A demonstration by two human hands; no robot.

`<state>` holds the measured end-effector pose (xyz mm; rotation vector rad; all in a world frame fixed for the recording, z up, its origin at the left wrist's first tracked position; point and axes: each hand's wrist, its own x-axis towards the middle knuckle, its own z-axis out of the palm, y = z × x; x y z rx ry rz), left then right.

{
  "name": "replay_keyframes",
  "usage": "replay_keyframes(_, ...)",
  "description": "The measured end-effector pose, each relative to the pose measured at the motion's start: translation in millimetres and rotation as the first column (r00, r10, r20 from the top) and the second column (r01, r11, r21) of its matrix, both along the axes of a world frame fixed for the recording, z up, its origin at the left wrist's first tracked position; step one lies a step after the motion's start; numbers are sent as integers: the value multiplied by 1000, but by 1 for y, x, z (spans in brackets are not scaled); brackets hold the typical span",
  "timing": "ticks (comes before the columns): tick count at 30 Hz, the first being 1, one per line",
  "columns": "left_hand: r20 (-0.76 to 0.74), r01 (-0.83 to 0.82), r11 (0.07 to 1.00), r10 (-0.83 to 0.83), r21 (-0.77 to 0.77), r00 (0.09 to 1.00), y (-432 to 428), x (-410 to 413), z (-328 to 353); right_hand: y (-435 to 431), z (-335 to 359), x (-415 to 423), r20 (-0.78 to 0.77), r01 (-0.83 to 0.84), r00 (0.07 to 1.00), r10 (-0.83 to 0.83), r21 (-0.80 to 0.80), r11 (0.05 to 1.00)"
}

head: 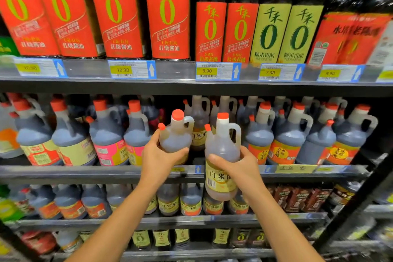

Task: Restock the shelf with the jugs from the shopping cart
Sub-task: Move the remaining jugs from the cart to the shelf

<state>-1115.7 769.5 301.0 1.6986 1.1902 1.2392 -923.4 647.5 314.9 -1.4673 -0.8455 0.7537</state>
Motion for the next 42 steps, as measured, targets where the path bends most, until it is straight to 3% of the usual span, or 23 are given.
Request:
replay_keyframes(8, 81, -49, 994, 58, -102, 995, 8, 14, -6, 4, -4, 0, -23, -21, 1000, 21, -7, 1000)
replay_keyframes(14, -24, -85, 987, 82, -134, 996, 9, 21, -9, 7, -9, 3, -39, -30, 999, 30, -6, 1000)
replay_keyframes(25, -211, -242, 969, 227, -45, 951, -1, 38, -20, 8, -10, 6, -46, -46, 998, 45, -3, 999)
replay_keyframes(33, -219, -205, 968, 170, -146, 961, 22, 49, -15, 10, -9, 9, -61, -62, 996, 61, -15, 998)
replay_keyframes(42, -147, -148, 985, 134, -84, 980, -17, 47, -26, 11, -10, 11, -61, -73, 995, 73, -9, 997)
